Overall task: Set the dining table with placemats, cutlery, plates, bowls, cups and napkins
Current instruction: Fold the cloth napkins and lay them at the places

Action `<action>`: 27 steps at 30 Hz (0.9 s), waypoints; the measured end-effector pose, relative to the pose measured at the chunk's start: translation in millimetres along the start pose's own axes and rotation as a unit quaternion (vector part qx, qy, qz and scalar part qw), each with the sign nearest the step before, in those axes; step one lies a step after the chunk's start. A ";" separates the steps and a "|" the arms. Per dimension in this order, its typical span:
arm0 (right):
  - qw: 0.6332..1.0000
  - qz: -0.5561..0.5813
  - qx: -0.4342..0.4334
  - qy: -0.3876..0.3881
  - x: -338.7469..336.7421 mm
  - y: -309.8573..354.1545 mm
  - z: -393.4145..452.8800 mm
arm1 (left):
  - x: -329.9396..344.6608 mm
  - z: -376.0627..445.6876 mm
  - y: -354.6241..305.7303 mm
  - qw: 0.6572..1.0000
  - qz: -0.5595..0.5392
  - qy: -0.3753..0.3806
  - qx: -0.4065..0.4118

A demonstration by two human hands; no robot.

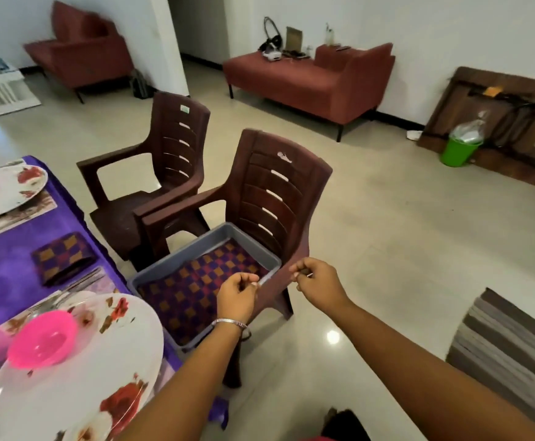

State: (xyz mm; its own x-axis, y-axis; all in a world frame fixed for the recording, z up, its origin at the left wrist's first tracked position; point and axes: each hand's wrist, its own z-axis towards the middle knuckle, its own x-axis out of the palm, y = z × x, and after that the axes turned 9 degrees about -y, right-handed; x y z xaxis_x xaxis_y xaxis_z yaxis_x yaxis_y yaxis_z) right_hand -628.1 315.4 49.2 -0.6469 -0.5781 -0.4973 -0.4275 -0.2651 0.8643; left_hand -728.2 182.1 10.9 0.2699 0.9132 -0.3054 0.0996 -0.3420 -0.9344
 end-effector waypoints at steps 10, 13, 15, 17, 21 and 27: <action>0.983 -0.056 -0.037 0.172 42.8 -9.4 175.1 | 52.9 103.7 10.1 0.988 -0.018 -0.120 -0.100; 0.971 -0.069 -0.033 0.226 75.6 -13.3 213.0 | 51.3 145.7 27.1 0.979 -0.003 -0.151 -0.133; 0.965 -0.073 -0.025 0.249 101.9 -14.3 241.9 | 51.7 180.4 38.2 0.975 0.014 -0.164 -0.147; 0.955 -0.087 -0.021 0.283 132.2 -15.6 271.9 | 53.6 218.3 51.1 0.971 0.026 -0.179 -0.155; 0.939 -0.117 -0.001 0.323 197.5 -24.1 326.8 | 54.5 292.1 81.9 0.960 0.070 -0.181 -0.200; 0.918 -0.152 0.039 0.364 284.6 -39.0 381.4 | 46.4 377.7 151.9 0.937 0.233 -0.112 -0.235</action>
State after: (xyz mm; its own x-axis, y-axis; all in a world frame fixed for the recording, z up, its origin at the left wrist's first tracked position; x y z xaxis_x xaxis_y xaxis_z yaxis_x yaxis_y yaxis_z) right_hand -1036.3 455.6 -154.9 0.0917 -0.8569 -0.5072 -0.5799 -0.4600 0.6723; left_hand -1062.3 256.2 -214.4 0.1856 0.6468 -0.7398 0.4456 -0.7264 -0.5233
